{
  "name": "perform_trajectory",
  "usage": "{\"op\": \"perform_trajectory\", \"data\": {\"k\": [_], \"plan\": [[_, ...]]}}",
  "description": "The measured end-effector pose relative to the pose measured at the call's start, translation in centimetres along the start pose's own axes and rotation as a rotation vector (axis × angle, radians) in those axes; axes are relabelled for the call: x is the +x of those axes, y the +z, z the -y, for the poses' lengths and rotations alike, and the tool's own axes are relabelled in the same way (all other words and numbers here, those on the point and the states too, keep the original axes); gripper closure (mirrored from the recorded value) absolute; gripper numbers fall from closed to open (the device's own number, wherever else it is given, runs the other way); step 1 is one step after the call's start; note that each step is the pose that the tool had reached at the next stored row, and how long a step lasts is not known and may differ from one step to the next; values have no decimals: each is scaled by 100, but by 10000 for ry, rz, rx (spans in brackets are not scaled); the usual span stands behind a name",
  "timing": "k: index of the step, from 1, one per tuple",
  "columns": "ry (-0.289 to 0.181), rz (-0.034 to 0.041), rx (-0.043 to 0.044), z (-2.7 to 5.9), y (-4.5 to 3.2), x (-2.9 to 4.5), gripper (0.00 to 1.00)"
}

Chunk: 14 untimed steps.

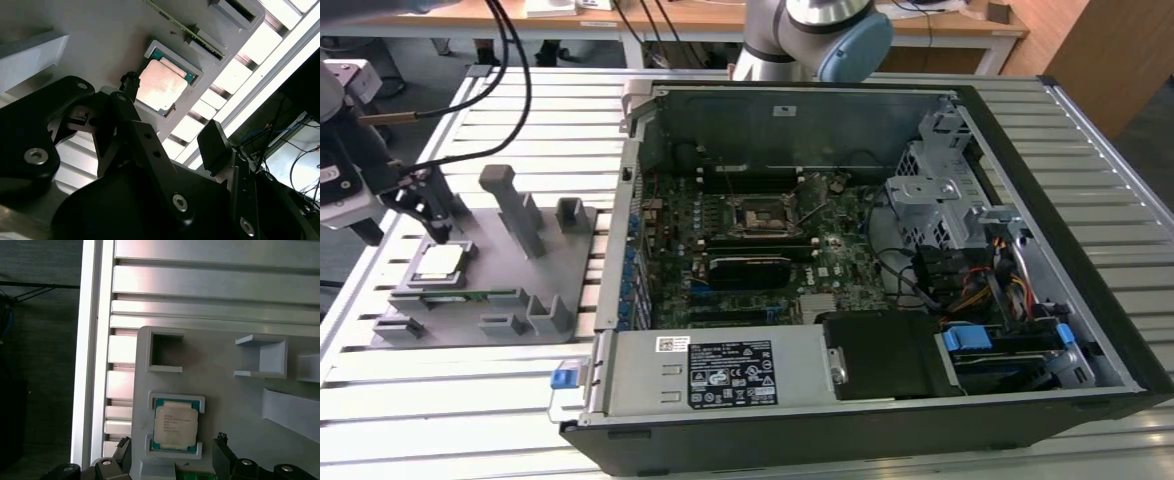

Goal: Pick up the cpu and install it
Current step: 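Pick up the cpu and move it towards the insertion slot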

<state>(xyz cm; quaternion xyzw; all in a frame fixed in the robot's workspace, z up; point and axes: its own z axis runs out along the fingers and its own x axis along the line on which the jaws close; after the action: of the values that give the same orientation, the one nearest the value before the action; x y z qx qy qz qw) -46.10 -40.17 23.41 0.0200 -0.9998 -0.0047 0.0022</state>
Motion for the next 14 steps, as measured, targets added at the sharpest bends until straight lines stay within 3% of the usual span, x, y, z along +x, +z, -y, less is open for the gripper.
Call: {"op": "perform_trajectory", "data": {"k": [3,6,14], "plan": [[2,0,-35,-1,33,1,26],[1,5,-125,-1,74,0,26],[-8,4,-128,1,198,-1,26]]}}
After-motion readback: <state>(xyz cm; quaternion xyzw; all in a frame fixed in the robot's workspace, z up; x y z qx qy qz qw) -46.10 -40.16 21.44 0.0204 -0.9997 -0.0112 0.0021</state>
